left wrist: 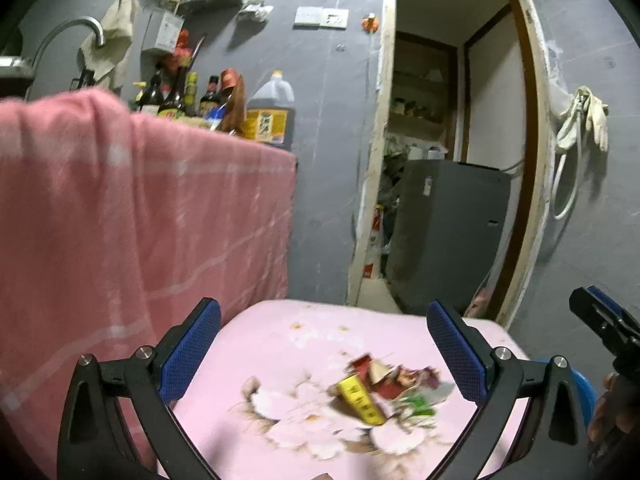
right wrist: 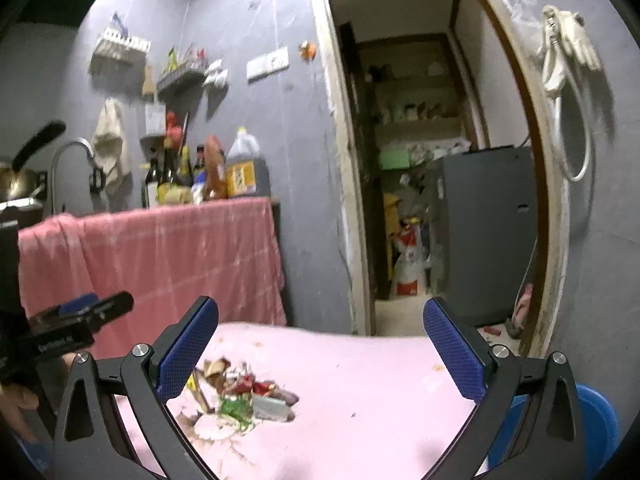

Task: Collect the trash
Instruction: 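Move both open tools back over the trash pile on the table, then grasp the yellow-labelled box with the left tool while the right tool grasps a red wrapper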

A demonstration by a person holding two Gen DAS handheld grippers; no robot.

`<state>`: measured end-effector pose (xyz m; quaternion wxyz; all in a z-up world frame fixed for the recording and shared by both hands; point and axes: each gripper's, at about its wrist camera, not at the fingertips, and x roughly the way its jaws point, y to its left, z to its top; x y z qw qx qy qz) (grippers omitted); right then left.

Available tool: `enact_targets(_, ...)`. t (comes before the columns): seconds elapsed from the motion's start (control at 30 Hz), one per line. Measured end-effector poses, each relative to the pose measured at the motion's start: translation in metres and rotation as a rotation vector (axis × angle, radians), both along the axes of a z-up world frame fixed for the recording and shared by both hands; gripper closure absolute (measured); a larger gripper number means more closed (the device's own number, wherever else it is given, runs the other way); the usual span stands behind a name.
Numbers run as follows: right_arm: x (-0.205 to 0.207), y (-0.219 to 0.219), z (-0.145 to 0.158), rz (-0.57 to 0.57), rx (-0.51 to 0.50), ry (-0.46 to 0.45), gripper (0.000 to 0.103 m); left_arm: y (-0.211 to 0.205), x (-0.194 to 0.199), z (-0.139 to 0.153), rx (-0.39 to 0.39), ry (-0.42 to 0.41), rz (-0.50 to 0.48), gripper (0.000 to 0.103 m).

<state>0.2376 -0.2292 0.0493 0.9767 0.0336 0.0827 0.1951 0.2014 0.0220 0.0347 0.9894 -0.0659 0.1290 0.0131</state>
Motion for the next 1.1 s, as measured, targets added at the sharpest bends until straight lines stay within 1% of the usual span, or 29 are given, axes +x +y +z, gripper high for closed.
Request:
enact_targets(0.13,0.012,0.014,-0.014,0.004,-0.046,0.069,0.0,0.009,0.005,-0.017,0.001,0.056,0.001,0.002)
enact_targets(0.23,0.022,0.02,-0.025,0.017,-0.062,0.132,0.0,0.012,0.01,-0.027,-0.001,0.09,-0.004,0.002)
enact_targets(0.33,0.032,0.027,-0.034,0.041,-0.076,0.191,0.0,0.012,0.015,-0.034,0.005,0.119,-0.015,0.002)
enact_targets(0.4,0.037,0.032,-0.04,0.069,-0.084,0.225,0.002,0.011,0.018,-0.039,0.016,0.138,-0.016,0.002)
enact_targets(0.47,0.042,0.036,-0.045,0.092,-0.095,0.253,0.011,0.01,0.022,-0.043,0.017,0.159,-0.031,0.002)
enact_targets(0.53,0.046,0.042,-0.053,0.115,-0.116,0.282,0.018,0.009,0.027,-0.045,0.014,0.18,-0.046,0.002)
enact_targets(0.6,0.049,0.048,-0.059,0.136,-0.145,0.307,0.021,0.01,0.031,-0.048,0.007,0.201,-0.064,0.003)
enact_targets(0.67,0.051,0.054,-0.063,0.15,-0.168,0.321,0.028,0.011,0.035,-0.05,-0.007,0.219,-0.086,0.003)
enact_targets(0.7,0.052,0.056,-0.064,0.156,-0.178,0.329,0.03,0.011,0.037,-0.051,-0.016,0.229,-0.101,0.005)
enact_targets(0.77,0.054,0.059,-0.067,0.165,-0.191,0.346,0.036,0.011,0.041,-0.052,-0.036,0.253,-0.132,0.012)
enact_targets(0.83,0.058,0.06,-0.069,0.176,-0.192,0.363,0.042,0.011,0.05,-0.055,-0.063,0.286,-0.156,0.023)
enact_targets(0.87,0.06,0.06,-0.07,0.183,-0.191,0.37,0.045,0.012,0.055,-0.057,-0.081,0.306,-0.165,0.026)
enact_targets(0.93,0.063,0.062,-0.071,0.199,-0.193,0.383,0.049,0.013,0.062,-0.059,-0.117,0.335,-0.18,0.035)
enact_targets(0.97,0.065,0.064,-0.071,0.204,-0.197,0.386,0.052,0.014,0.064,-0.06,-0.135,0.347,-0.188,0.037)
enact_targets(1.1,0.069,0.072,-0.075,0.228,-0.228,0.409,0.057,0.017,0.071,-0.063,-0.201,0.393,-0.214,0.046)
